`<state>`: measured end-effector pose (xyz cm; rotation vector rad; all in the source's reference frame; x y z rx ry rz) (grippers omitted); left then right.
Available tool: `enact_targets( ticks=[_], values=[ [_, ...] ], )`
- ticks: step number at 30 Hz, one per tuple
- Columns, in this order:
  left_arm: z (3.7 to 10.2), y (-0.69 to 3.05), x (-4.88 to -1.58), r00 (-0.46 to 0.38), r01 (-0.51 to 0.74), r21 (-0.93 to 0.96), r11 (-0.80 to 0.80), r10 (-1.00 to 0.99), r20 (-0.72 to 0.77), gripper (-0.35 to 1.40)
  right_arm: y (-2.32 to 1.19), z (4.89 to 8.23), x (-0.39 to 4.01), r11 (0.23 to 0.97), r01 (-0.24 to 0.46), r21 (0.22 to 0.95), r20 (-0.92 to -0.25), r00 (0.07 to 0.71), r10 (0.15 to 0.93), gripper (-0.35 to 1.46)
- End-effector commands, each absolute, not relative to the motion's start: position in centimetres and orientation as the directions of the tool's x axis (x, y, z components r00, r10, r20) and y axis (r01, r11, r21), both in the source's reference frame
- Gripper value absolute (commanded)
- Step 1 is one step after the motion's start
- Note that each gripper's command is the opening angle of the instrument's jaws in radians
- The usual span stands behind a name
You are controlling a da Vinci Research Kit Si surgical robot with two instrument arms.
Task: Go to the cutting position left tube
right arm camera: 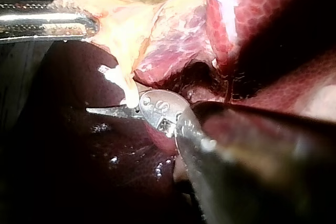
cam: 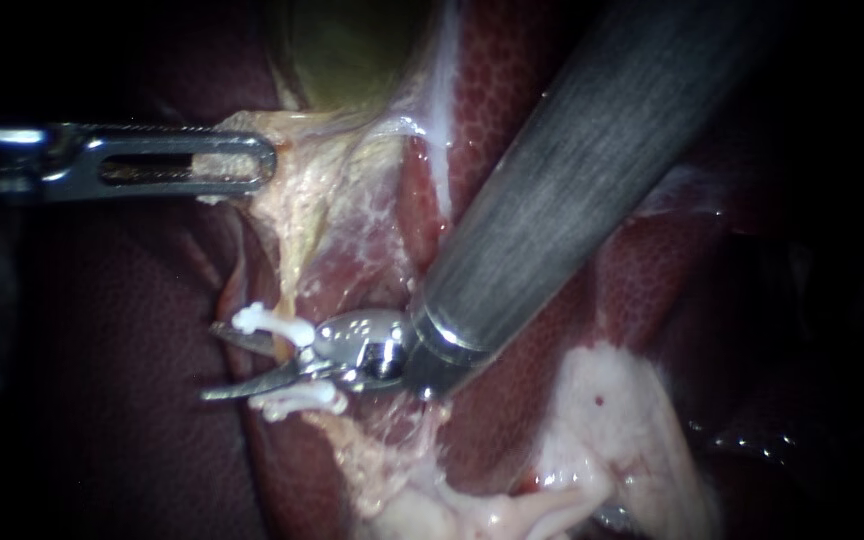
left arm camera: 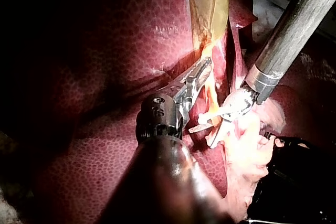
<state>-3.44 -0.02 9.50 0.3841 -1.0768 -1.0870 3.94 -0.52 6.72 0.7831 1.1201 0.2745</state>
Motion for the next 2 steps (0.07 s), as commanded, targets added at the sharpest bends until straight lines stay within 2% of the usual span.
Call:
enact_targets(
  ticks=[1,2],
  values=[
    [9.5,-0.02,-3.44,0.053,0.522,0.717,0.462,-0.856,0.514,-0.35,-0.52,6.72,3.93,0.708,0.179,0.683,-0.7,0.436,0.565,1.38],
    [9.5,-0.02,-3.44,0.053,0.522,0.717,0.462,-0.856,0.514,-0.35,-0.52,6.72,3.92,0.708,0.18,0.683,-0.7,0.436,0.565,1.38]
  ],
)
